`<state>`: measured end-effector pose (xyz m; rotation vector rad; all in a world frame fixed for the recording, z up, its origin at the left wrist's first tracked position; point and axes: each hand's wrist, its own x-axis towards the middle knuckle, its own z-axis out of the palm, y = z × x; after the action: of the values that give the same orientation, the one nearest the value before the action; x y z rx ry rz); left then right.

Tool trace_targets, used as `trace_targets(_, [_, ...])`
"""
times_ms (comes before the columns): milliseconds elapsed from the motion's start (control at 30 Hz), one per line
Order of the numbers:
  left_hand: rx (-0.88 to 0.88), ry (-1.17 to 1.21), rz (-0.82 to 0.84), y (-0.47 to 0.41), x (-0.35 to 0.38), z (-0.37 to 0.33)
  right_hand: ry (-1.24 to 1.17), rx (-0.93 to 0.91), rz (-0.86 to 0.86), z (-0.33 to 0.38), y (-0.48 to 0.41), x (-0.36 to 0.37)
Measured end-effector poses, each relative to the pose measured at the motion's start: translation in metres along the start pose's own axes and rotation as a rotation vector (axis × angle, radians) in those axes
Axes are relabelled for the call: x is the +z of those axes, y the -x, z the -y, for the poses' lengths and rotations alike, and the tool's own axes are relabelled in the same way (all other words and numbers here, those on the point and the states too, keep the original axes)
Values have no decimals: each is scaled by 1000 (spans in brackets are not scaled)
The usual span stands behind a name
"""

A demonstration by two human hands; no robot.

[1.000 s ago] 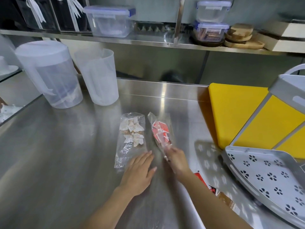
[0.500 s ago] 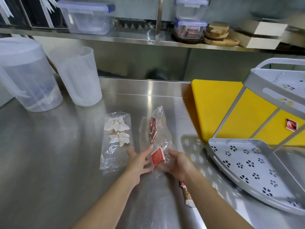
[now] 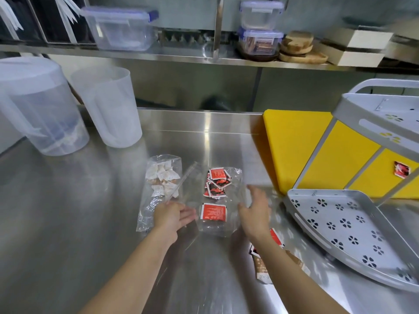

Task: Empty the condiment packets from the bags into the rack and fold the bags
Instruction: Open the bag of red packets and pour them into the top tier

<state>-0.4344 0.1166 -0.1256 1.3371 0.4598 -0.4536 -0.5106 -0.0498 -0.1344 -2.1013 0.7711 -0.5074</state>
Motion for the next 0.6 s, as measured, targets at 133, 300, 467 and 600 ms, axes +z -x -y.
trace_targets(133, [51, -52, -1, 5, 6, -1, 178, -437, 359, 22, 17, 10])
trace_targets(300, [106, -101, 64, 14, 12, -2, 578, -615, 407, 23, 34, 31])
trace_targets(467, [457, -322, 157, 18, 9, -5, 652, -676, 93, 30, 36, 25])
trace_targets(600, [1082, -1051, 388, 10, -6, -17, 636, -708, 77, 33, 28, 12])
